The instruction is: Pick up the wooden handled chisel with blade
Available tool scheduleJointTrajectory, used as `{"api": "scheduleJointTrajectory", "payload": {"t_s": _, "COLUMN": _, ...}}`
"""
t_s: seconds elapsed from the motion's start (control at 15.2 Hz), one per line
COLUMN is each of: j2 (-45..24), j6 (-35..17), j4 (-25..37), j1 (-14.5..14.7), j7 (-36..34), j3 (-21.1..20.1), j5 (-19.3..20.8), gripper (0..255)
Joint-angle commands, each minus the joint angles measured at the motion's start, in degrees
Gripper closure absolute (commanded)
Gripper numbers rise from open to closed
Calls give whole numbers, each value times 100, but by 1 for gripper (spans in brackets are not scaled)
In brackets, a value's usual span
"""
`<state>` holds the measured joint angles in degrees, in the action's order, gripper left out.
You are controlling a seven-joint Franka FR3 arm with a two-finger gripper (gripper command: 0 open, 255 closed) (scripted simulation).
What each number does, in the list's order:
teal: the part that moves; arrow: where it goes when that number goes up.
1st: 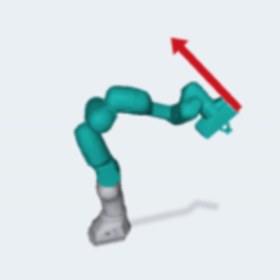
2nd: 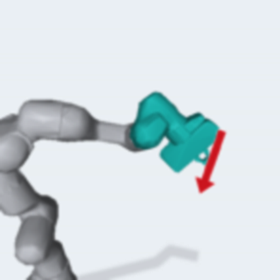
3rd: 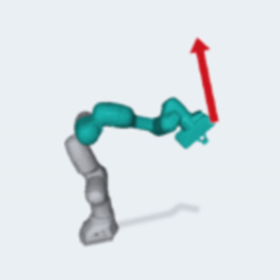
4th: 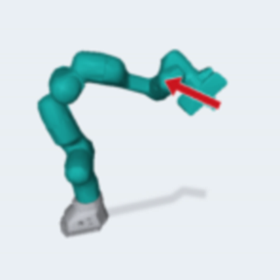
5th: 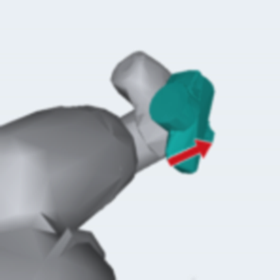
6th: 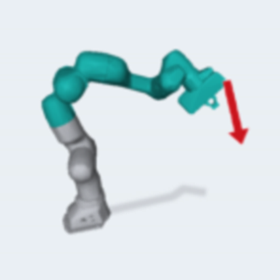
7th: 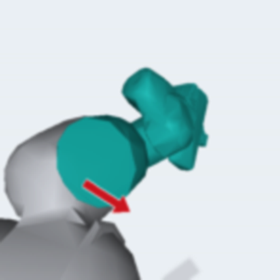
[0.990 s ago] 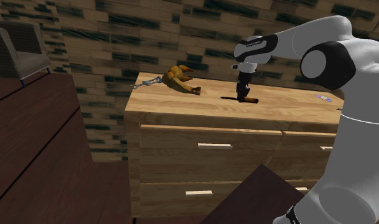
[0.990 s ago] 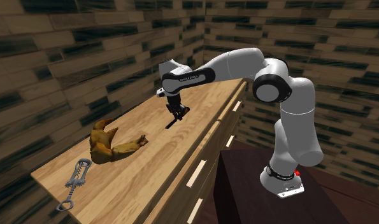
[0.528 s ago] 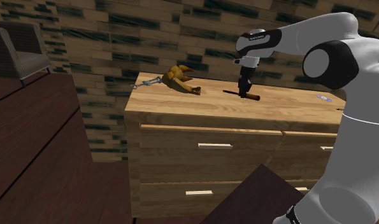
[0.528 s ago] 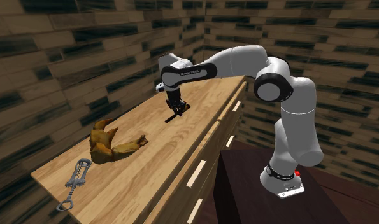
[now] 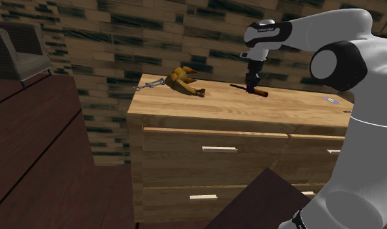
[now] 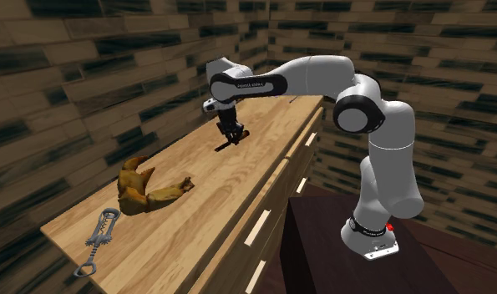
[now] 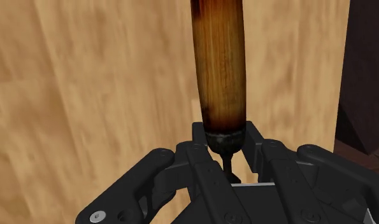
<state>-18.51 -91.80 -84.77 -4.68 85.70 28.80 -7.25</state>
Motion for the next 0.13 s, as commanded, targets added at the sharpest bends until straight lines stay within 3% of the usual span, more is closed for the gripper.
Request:
{"api": "scheduleJointTrajectory", "payload": {"t_s": 0.0, "j2": 7, "j6": 83, "j4": 75, "j1": -2, "j7": -6, "j3": 2, "j5": 4, "gripper": 255}}
{"api": "scheduleJointTrajectory", "payload": {"t_s": 0.07, "j2": 7, "j6": 84, "j4": 76, "j1": -3, "j7": -6, "j3": 2, "j5": 4, "gripper": 255}}
